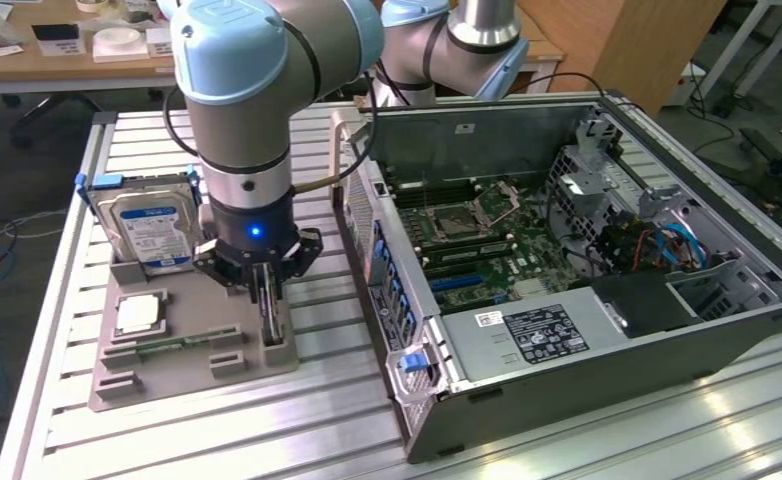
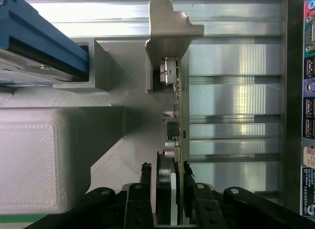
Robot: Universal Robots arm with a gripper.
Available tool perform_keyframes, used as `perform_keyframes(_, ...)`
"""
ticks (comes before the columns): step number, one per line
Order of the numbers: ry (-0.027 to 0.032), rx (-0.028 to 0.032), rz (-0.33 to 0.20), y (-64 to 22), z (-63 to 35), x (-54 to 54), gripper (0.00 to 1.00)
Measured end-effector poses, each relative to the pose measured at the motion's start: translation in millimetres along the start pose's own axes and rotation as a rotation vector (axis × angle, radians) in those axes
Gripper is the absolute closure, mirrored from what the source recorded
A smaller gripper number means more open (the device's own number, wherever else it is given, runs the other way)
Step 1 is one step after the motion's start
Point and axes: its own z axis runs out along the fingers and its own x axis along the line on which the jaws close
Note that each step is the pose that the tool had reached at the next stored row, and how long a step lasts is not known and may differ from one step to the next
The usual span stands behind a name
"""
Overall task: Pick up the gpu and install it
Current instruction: 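Pick up the gpu and move the gpu toward the slot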
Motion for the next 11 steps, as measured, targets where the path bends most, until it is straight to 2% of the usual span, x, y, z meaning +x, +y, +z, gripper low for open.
perform_keyframes(3, 0.0, 0.0, 0.0, 0.0, 0.1, -0.3, 0.65)
perform_keyframes(4, 0.0, 0.0, 0.0, 0.0, 0.1, -0.4, 0.72)
perform_keyframes(11, 0.0001, 0.0001, 0.0, 0.0, 0.4, -1.4, 0.72)
